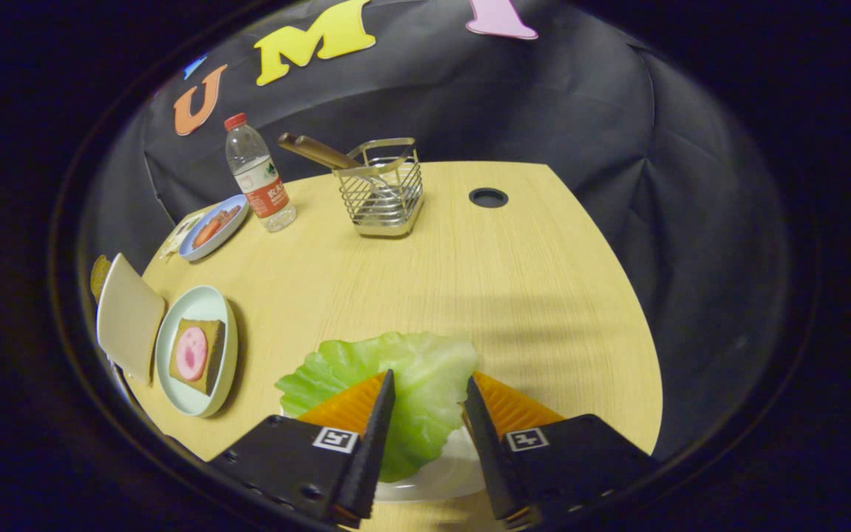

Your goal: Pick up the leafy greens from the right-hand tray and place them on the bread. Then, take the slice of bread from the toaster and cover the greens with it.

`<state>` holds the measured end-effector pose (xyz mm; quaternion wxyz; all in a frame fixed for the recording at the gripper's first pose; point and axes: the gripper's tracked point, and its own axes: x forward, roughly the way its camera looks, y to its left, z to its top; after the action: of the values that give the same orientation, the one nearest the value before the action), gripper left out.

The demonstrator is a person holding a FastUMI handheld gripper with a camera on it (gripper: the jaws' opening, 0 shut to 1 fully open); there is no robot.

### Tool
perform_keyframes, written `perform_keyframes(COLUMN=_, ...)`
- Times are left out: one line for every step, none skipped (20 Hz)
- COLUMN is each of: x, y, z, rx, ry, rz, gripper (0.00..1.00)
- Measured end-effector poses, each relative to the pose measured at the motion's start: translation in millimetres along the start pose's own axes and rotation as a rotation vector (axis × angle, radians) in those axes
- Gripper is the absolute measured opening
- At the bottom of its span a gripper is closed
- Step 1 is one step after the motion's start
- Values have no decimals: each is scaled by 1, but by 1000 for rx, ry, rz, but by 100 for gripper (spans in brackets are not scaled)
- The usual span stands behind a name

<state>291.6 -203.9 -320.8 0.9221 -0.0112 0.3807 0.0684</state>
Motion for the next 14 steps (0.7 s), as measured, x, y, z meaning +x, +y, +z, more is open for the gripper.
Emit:
perform_keyframes(x=0, y=1, z=2, rx=-9, ry=-2, rz=-5, gripper=52)
perform_keyframes(x=1, y=2, z=2, rx=-16, ry=3, rz=-13, gripper=45)
perform_keyframes(x=3, y=2, z=1, rx=-23, ry=9, rz=-17, gripper=38)
perform_keyframes(x=4, y=3, z=1, rx=-29, ry=13, rz=-17, gripper=34)
perform_keyframes(x=4, y=5, z=1, rx=-33, ry=17, rz=-13, gripper=32)
perform_keyframes(x=5, y=5, z=-1, rx=-39, ry=19, rz=-18, gripper=32)
perform_keyframes(x=6, y=6, z=-1, rx=-46, ry=19, rz=-20, gripper=32)
perform_keyframes(x=8, y=5, z=2, rx=-59, ry=7, rz=-32, gripper=26)
perform_keyframes(x=8, y=4, z=2, rx=-57, ry=13, rz=-40, gripper=21)
perform_keyframes(x=7, y=7, z=0, rx=-64, ry=21, rz=-42, gripper=15)
perform_keyframes(x=12, y=7, z=-2, rx=-76, ry=21, rz=-50, gripper=9)
perform_keyframes(x=9, y=6, z=-2, rx=-88, ry=21, rz=-69, gripper=9)
perform_keyframes(x=9, y=2, z=-5, rx=-97, ry=22, rz=-93, gripper=0)
perform_keyframes(x=4, y=6, z=-4, rx=-96, ry=22, rz=-91, gripper=1)
